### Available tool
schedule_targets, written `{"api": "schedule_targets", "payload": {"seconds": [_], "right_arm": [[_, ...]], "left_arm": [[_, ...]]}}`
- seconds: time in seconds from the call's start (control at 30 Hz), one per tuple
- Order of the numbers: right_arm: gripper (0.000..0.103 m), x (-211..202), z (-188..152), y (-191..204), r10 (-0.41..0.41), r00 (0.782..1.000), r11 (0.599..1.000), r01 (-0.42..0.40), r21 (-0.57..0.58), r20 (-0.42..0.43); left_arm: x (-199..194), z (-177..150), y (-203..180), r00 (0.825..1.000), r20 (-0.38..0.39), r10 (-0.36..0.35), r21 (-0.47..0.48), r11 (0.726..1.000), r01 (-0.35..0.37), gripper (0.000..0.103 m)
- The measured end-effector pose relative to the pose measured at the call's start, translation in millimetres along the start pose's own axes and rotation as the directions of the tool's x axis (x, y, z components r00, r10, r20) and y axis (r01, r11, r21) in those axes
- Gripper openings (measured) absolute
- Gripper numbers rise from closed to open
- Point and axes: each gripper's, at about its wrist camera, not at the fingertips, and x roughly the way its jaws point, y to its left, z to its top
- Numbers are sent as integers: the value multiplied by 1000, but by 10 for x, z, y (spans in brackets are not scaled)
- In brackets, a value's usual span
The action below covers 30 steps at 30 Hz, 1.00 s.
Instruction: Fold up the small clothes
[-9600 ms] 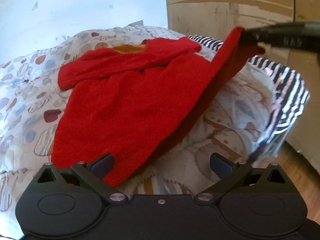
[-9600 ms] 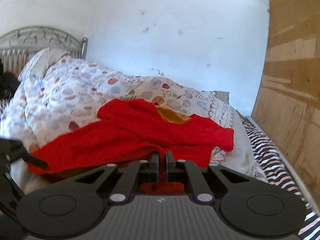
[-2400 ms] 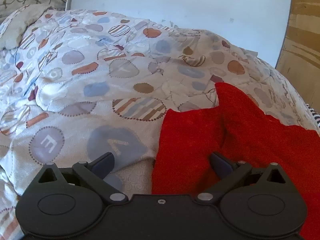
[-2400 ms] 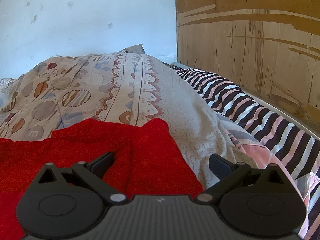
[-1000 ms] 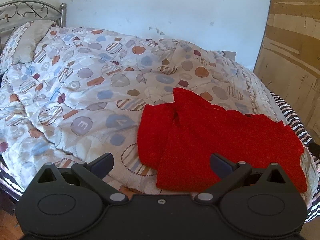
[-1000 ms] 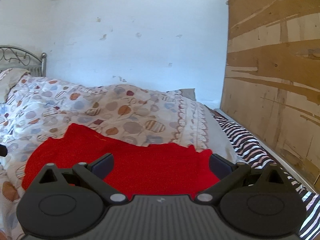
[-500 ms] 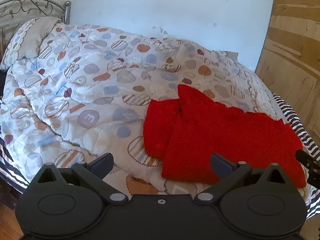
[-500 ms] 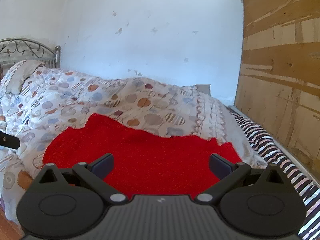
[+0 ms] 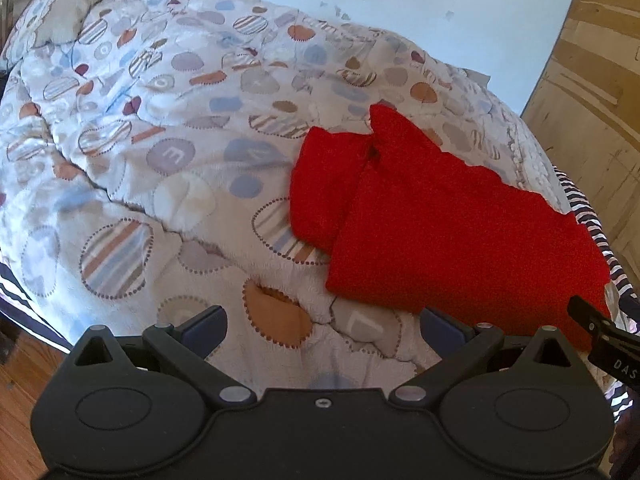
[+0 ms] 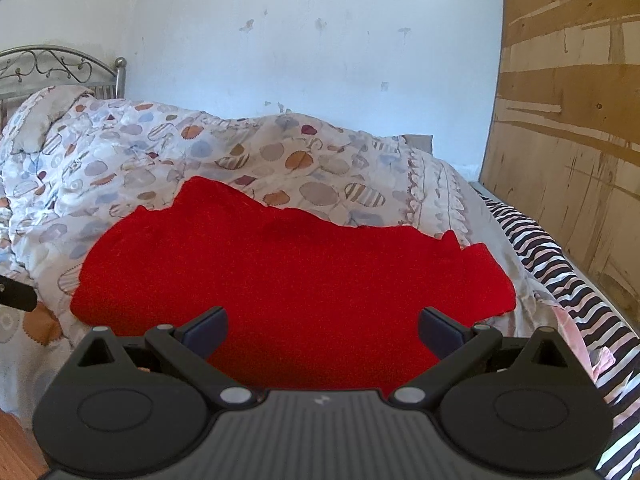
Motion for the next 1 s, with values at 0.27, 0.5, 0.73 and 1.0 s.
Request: {"api": "schedule_targets", "payload": {"seconds": [0.27, 0.5, 0.73, 1.0], "right_arm": [[103, 215, 22, -36, -9, 1000, 1000, 9, 0, -1], [103, 427, 35, -12, 8, 1000, 1000, -8, -2, 14], [103, 647, -147, 2, 24, 1000, 1000, -24, -7, -16], [103, 639, -219, -80, 64, 998, 998, -64, 19, 10]], "left_arm": [[175, 25, -7, 1000, -30, -5, -7, 1000, 5, 102], [337, 40, 0, 999, -51, -8, -25, 1000, 7, 102], [442, 29, 55, 984, -6, -179, -133, 975, 176, 102], [960, -6, 23, 931, 59, -359, -360, 862, 355, 102]]}}
